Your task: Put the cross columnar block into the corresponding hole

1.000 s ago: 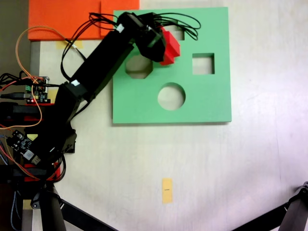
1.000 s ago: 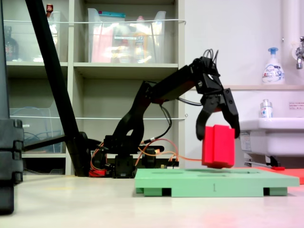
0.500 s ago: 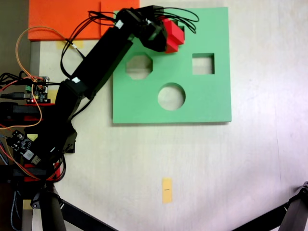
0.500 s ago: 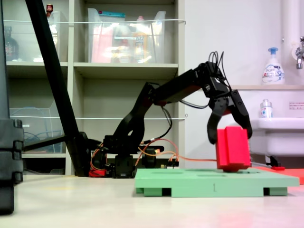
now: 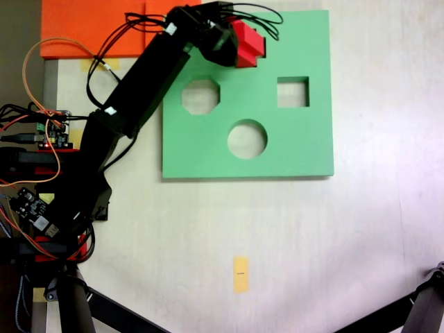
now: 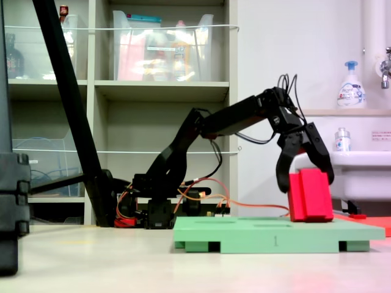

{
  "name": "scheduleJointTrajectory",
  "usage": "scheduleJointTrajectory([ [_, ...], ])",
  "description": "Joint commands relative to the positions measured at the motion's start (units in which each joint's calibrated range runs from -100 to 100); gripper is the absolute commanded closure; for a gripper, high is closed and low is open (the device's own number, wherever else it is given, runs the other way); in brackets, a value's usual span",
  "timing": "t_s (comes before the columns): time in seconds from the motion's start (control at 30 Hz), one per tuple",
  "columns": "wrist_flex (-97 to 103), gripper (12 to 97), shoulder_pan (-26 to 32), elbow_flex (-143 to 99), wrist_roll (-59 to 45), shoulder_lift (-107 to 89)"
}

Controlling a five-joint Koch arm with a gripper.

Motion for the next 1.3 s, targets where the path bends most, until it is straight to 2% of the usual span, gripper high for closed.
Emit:
scheduleJointTrajectory([
  [0.0,4.83,70.3,0.39,3.35,0.49,-0.64],
  [0.73,13.31,66.2,-1.42,3.55,0.39,9.00],
  [0.9,15.52,53.1,-1.61,3.65,0.29,11.09],
  [0.93,15.42,48.1,-1.61,3.55,0.34,11.23],
  [1.07,14.46,17.0,-1.27,3.65,0.29,10.67],
  [1.1,14.27,13.1,-1.17,3.65,0.05,9.84],
  [1.27,8.40,13.2,-0.88,3.65,-2.00,0.48],
])
